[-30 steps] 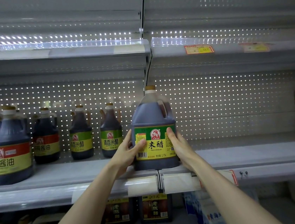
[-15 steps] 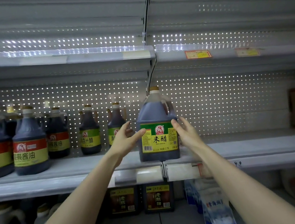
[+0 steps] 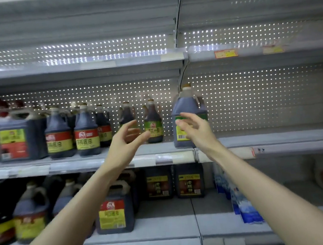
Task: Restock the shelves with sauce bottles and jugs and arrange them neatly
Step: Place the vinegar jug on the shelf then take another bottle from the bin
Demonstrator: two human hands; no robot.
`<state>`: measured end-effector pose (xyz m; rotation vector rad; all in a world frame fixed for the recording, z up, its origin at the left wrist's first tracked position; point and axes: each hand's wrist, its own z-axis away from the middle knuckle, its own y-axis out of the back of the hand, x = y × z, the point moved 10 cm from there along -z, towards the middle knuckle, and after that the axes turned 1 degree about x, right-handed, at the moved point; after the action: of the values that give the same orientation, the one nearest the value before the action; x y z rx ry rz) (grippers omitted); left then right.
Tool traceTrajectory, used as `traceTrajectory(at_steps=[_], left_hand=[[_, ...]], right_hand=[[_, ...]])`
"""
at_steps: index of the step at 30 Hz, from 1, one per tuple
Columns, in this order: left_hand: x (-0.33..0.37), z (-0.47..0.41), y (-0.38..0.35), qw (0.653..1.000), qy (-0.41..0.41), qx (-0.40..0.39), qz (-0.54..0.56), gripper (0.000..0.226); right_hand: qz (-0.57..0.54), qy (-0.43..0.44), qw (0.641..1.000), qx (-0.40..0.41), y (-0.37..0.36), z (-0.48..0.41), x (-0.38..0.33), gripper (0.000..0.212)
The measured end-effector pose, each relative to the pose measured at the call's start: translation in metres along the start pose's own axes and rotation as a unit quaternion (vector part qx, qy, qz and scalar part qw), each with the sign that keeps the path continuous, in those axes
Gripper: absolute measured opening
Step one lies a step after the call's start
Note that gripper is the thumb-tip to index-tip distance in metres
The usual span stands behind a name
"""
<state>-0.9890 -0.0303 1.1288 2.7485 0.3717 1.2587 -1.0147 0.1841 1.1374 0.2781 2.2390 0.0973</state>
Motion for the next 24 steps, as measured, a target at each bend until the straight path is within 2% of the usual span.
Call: traceTrajectory(at_steps=[4,11,17,24], left_hand=[[0.021,0.045,0.046,0.999,0.007,0.039,-0.030,0.074],[0.068,0.129,0.095,0.988,0.030,0.121,-0.095,0.064],[0.098,0.206,0.159,0.964,0.065,0.191,-0.173,0.075],[0.127,0.268,0.224,0.935,0.088,0.258,-0.229,0.070]], right_hand=[[-0.042,0.004,0.997,-0.058,-0.038,0.032,-0.019,0.049],[-0.146,0.036,0.975,-0.162,-0.092,0.084,-0.074,0.046],[-0.197,0.025,0.948,-0.247,-0.153,0.142,-0.100,0.047],[-0.243,0.035,0.918,-0.312,-0.225,0.188,-0.147,0.047]])
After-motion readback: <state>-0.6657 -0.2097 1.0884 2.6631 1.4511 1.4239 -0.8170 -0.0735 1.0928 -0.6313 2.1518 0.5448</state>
